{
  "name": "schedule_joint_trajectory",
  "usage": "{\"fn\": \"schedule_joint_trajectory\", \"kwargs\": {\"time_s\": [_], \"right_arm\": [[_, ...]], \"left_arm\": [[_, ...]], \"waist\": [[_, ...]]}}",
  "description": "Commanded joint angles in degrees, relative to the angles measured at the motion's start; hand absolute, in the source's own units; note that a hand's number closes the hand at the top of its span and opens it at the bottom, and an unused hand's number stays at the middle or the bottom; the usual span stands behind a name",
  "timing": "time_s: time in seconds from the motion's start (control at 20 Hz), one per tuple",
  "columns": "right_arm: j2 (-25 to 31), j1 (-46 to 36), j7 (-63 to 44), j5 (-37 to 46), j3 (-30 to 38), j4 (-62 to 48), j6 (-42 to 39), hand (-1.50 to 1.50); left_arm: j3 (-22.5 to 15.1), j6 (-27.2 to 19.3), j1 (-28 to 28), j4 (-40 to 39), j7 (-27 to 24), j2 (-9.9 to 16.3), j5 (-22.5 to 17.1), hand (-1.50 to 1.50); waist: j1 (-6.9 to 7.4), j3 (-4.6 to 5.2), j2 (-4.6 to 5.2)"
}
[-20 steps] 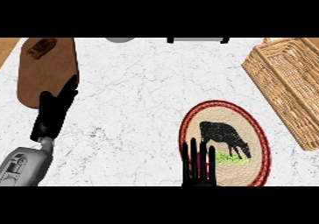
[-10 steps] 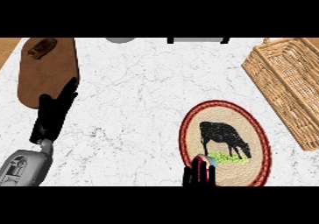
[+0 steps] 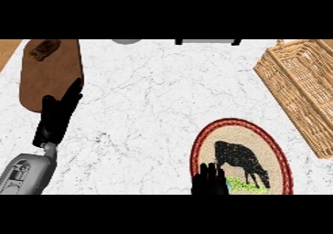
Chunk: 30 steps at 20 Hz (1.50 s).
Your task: Pick the cupcake from the placemat and place it in the basket
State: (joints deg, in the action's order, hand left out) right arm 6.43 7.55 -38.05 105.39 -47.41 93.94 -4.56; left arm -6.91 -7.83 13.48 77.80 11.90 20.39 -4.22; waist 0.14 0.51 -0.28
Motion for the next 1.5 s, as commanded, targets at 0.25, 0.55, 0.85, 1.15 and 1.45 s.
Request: {"fn": "schedule_joint_trajectory", "kwargs": {"time_s": [0.25, 0.55, 0.85, 1.15, 1.45], "right_arm": [[3.2, -13.9, 25.6, -28.2, 19.6, 0.3, -10.4, 1.5], [-6.1, -11.2, 25.3, -39.5, 22.8, 7.0, -11.3, 1.5], [-6.3, -13.7, 19.7, -57.5, 29.2, 23.2, -13.0, 1.5], [-6.4, -28.1, 3.0, -67.6, 40.6, 33.7, -21.4, 1.5], [-6.0, -49.7, -15.7, -75.4, 50.1, 31.3, -29.1, 1.5]], "left_arm": [[-0.2, -0.1, 0.9, 1.2, 1.7, -0.4, 1.0, 0.0], [0.3, -0.4, -0.7, -0.8, -1.0, -0.6, 1.2, 0.0], [1.1, 0.4, -0.4, -0.5, 0.5, -0.2, 0.3, 0.0], [0.9, -0.4, -1.9, 3.0, 2.3, -0.3, 1.1, 0.0], [1.0, 1.1, -0.1, 3.3, 4.5, -0.5, 1.2, 0.0]], "waist": [[0.9, -0.56, 0.55], [-0.22, -0.52, 0.5], [-0.78, -0.52, 0.09], [0.15, -0.48, -0.01], [0.08, -0.42, 0.03]]}}
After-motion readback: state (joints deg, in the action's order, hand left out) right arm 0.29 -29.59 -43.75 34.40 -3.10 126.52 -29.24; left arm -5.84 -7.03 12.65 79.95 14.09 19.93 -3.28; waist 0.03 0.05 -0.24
